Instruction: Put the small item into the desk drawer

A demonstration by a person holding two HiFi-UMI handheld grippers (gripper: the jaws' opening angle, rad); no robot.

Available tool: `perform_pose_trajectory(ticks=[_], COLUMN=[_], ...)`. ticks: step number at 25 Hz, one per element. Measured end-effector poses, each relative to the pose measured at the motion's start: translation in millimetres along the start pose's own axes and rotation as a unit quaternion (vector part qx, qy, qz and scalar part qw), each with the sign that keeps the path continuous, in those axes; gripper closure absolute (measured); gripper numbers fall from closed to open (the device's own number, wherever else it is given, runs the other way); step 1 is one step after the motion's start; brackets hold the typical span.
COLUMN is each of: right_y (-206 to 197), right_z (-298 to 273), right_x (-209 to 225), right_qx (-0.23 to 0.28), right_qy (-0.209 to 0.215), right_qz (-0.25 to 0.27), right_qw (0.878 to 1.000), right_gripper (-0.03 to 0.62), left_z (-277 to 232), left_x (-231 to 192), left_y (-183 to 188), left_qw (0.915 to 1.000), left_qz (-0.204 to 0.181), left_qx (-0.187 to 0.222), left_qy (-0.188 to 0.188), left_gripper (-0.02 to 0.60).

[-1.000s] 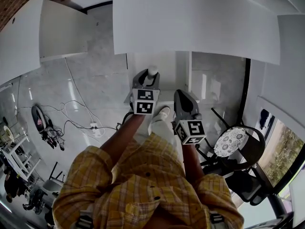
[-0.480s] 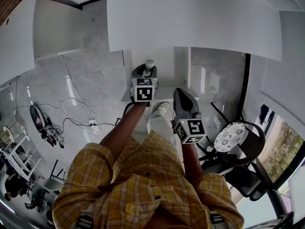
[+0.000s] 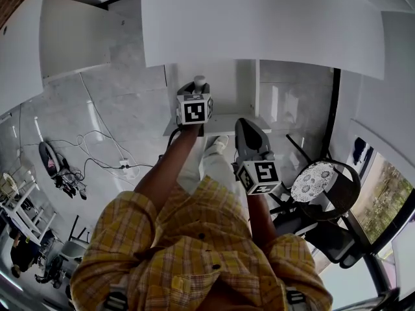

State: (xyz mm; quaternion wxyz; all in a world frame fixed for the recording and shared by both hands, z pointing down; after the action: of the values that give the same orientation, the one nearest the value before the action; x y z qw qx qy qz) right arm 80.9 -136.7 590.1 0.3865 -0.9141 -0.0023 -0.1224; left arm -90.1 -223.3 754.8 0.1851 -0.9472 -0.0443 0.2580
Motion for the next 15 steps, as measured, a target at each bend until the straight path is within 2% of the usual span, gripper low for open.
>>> perform_pose_trajectory(ticks=[15], right_y=[-5.9], right_z=[-1.7], right_x=[-2.6], right_qx=[-0.008], right_qy=[-0.009], right_qz=[-0.005], right_qw=[1.000], right_gripper=[0.595], left_z=[-20.5], left_x=[-25.0], left_y=[-6.5], left_qw=[0.9982], left_qz=[0.057], left_qx=[-0.020], left_qy=[0.004], left_gripper=[0.405])
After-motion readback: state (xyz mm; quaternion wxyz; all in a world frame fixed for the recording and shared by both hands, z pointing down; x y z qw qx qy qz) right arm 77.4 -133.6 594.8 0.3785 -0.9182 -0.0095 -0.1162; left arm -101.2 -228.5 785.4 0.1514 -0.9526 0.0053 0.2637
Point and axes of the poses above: the fingertips, and each gripper's own axes: z backward along the fingers, x to its right, y out of its top, the point moved 8 cm from there along z, backward along the fingers, and after that the axes turned 13 degrees about -y, right-handed, at the moved point
